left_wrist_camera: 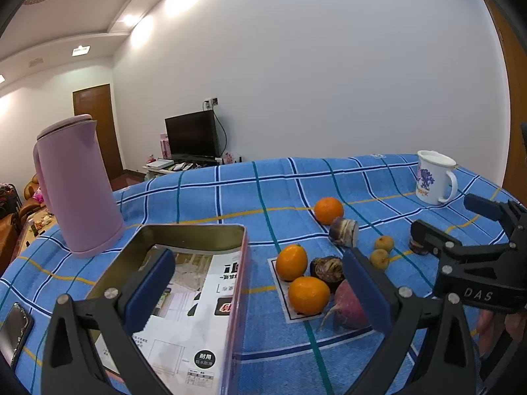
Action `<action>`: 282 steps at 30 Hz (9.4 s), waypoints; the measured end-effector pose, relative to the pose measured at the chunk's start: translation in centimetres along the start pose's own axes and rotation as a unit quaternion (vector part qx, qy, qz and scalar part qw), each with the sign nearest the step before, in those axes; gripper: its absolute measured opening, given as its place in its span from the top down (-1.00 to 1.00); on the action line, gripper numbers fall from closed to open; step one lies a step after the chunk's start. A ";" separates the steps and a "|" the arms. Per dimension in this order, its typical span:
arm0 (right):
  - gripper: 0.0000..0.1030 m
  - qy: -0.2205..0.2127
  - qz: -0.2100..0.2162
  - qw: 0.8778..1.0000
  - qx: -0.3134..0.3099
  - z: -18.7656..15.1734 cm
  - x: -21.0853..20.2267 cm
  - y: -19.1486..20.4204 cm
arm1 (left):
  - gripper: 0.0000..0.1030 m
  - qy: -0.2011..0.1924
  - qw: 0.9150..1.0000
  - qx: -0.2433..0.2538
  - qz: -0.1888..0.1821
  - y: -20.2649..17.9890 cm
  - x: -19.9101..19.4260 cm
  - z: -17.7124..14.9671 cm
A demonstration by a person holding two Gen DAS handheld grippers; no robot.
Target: Organize fruits
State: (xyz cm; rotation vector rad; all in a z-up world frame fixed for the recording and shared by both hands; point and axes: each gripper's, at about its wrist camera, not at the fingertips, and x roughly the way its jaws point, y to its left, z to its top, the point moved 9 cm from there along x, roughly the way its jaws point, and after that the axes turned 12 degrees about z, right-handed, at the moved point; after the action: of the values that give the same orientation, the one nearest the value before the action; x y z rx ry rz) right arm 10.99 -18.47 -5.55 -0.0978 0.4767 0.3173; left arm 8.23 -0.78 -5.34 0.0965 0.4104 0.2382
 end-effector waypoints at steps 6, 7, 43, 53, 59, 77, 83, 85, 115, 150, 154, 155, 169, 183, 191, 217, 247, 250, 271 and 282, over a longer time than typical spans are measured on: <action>-0.98 -0.006 -0.001 1.000 0.009 -0.1 -0.2 -0.3 | -1.00 0.000 1.000 0.000 -0.002 0.0 0.0 -0.2; -0.98 -0.006 -0.002 1.000 0.009 -0.1 -0.2 -0.3 | -1.00 0.000 1.000 0.001 -0.001 0.0 0.0 -0.3; -0.98 0.007 -0.002 1.000 0.011 -0.3 0.2 -0.2 | -1.00 -0.002 1.000 0.000 0.002 0.0 0.0 -0.4; -0.98 0.000 -0.031 0.997 0.071 -0.8 -0.6 -4.1 | -1.00 0.004 1.000 0.000 -0.020 -1.0 -0.5 -0.4; -0.98 0.007 -0.041 0.995 0.085 -1.2 -0.8 -6.3 | -0.70 0.021 0.997 0.043 -0.068 -5.0 -1.3 -0.9; -0.58 0.041 0.001 0.991 0.123 -2.0 1.1 -7.6 | 0.17 0.121 0.980 0.080 -0.135 -9.8 0.9 -3.6; -0.57 0.082 0.029 0.990 0.113 -2.5 3.4 -6.7 | 0.90 0.089 0.986 0.054 -0.134 -8.4 0.7 -1.7; -0.57 0.100 0.036 0.987 0.118 -2.8 4.2 -6.5 | 0.89 0.098 0.983 0.054 -0.143 -8.6 1.0 -2.2; 0.20 0.118 0.076 0.980 0.143 -3.4 5.4 -6.3 | -0.01 0.159 0.971 0.081 -0.161 -10.4 1.7 -4.7; 0.20 0.007 0.101 0.994 0.041 -0.6 0.3 -0.2 | -0.01 0.048 0.994 -0.021 -0.100 -4.5 -0.6 -1.3; 0.20 -0.004 0.102 0.994 0.028 -0.4 -0.1 0.6 | -0.01 0.031 0.995 -0.018 -0.090 -4.3 -0.9 -0.9; 0.20 -0.005 0.103 0.994 0.026 -0.3 -0.1 0.8 | -0.01 0.030 0.995 -0.018 -0.090 -4.3 -0.9 -0.8; 0.20 -0.010 0.122 0.993 0.002 -0.2 -0.2 3.2 | -0.01 0.003 0.998 -0.021 -0.067 -2.9 -1.3 -0.3; 0.20 0.000 0.144 0.989 -0.010 -0.1 0.6 5.5 | -0.01 0.002 0.998 -0.033 -0.055 -0.6 -0.9 0.4; 0.20 0.001 0.152 0.988 -0.018 0.4 0.8 6.9 | -0.01 0.010 0.998 -0.041 -0.042 0.9 -0.3 0.2; 0.19 0.004 0.175 0.984 -0.037 1.0 1.5 9.9 | -0.01 0.011 0.999 -0.047 -0.022 3.6 -0.1 0.1; 0.19 0.012 0.220 0.973 -0.071 2.8 3.1 16.4 | -0.01 0.035 0.997 -0.063 0.028 9.6 2.0 -0.6; 0.19 0.016 0.227 0.971 -0.071 2.9 3.4 17.0 | -0.01 0.039 0.997 -0.062 0.033 10.1 2.2 -0.8; 0.19 0.061 0.266 0.959 -0.078 1.7 6.4 20.7 | -0.01 0.077 0.994 -0.051 0.051 12.5 5.0 -1.6; 0.19 0.091 0.276 0.954 -0.071 0.5 7.7 21.7 | -0.01 0.094 0.993 -0.042 0.051 12.9 6.4 -2.1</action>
State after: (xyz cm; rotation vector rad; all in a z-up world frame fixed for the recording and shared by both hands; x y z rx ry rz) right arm 10.71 4.25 -9.16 -0.1329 0.6616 0.8993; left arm 10.34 13.34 -7.89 0.0115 0.5826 0.3664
